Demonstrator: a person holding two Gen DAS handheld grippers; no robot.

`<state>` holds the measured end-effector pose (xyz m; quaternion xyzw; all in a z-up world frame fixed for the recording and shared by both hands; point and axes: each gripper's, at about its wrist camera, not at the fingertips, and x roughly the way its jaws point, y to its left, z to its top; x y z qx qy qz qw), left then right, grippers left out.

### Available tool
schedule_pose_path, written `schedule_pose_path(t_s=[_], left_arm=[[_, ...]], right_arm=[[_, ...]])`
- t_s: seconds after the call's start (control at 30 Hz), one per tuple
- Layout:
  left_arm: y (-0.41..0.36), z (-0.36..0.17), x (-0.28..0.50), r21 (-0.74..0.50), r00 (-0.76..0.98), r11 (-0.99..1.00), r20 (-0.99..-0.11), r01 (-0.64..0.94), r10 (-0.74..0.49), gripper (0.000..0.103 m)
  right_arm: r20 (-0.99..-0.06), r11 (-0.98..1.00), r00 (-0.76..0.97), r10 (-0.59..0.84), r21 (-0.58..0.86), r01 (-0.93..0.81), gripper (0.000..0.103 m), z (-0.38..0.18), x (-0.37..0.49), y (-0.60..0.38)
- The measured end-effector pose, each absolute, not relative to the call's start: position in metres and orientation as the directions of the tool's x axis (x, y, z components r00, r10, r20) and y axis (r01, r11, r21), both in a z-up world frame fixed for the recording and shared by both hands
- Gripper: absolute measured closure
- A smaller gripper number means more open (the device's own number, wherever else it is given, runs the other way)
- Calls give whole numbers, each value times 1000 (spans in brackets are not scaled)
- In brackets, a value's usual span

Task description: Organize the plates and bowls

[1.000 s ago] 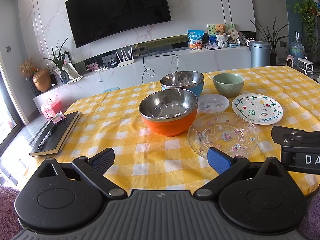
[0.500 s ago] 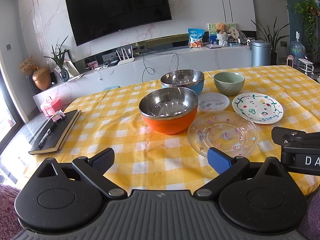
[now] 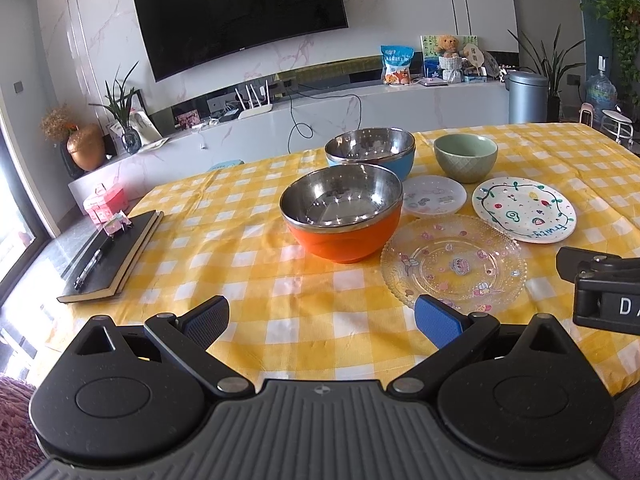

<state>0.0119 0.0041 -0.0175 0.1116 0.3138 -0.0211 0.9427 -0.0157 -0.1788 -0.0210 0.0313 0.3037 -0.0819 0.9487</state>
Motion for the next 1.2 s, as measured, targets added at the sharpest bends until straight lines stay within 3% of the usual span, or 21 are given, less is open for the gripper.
schedule_pose_path(t_s=[0.23, 0.5, 0.53, 0.57, 0.77, 0.97, 1.07, 1.2], left_arm=[[9, -8, 32, 99, 763, 986, -645, 136, -40, 0], [1, -12, 71, 33, 732, 985, -673, 169, -103, 23], [0, -16, 74, 17, 730, 985, -673, 173, -117, 28], [0, -21, 76, 4, 731, 984, -670, 178, -129, 31], [3, -44, 89, -92, 721, 975, -660, 201, -211, 52], [7, -56, 102, -191, 701, 965, -663, 182, -263, 60], [4, -63, 106, -184, 701, 965, -663, 188, -263, 62], [7, -73, 111, -214, 684, 963, -679, 162, -266, 62]], right_arm=[[-611, 990, 787, -84, 36, 134, 2, -20, -1, -184], [-635, 985, 772, 12, 140, 100, 4, -19, 39, -194], [-641, 982, 767, 25, 160, 102, 9, -22, 43, -195], [-644, 979, 764, 38, 177, 101, 20, -25, 46, -196], [-664, 968, 747, 42, 211, 133, 50, -51, 63, -202], [-676, 944, 736, 42, 269, 193, 64, -68, 75, -217], [-675, 936, 735, 64, 297, 191, 70, -74, 79, -220], [-674, 933, 734, 82, 312, 182, 70, -81, 82, -220]])
